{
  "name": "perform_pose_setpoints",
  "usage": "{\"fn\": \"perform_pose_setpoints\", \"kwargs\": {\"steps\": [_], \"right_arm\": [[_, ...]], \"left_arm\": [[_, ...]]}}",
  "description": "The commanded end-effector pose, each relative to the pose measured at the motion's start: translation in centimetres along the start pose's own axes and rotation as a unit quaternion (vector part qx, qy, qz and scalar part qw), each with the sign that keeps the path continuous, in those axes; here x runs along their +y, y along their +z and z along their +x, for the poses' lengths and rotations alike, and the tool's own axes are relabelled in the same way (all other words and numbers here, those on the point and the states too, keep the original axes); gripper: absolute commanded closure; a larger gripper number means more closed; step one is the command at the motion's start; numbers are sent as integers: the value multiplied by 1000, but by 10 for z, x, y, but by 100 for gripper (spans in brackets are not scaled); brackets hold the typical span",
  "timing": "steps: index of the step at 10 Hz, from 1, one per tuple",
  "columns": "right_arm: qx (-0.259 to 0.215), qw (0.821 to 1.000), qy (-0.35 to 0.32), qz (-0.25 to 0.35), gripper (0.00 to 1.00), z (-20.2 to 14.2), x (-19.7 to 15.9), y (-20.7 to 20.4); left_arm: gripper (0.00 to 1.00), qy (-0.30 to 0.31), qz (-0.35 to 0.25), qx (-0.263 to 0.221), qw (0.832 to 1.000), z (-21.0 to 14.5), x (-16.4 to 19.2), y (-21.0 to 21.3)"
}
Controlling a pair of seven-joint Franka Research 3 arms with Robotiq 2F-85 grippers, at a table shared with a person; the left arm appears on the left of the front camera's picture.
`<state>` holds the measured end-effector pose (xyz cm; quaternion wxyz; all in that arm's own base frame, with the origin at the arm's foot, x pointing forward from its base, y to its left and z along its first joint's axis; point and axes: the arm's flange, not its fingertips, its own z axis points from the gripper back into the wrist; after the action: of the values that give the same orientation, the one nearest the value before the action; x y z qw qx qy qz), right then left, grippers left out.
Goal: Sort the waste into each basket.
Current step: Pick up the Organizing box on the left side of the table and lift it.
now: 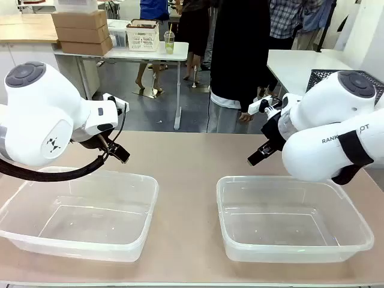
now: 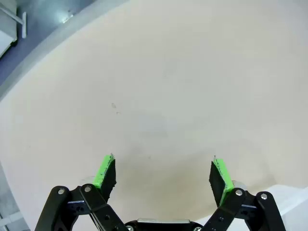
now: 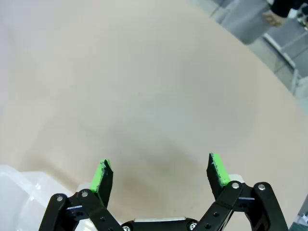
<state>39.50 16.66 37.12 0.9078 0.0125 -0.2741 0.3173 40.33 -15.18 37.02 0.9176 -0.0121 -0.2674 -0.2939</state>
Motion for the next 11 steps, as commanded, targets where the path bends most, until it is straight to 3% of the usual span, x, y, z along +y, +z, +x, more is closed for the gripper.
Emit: {"fn": "perform_pose_setpoints", "kwargs": {"steps": [1, 10, 11], "right_arm": [[0, 1000, 0, 0, 0, 0, 0, 0], [0, 1000, 0, 0, 0, 0, 0, 0], [-9, 996, 84, 28, 0, 1, -3, 41]], "left_arm": [[0, 0, 0, 0, 1000, 0, 0, 0], [0, 0, 0, 0, 1000, 0, 0, 0], [0, 0, 0, 0, 1000, 0, 0, 0]]}}
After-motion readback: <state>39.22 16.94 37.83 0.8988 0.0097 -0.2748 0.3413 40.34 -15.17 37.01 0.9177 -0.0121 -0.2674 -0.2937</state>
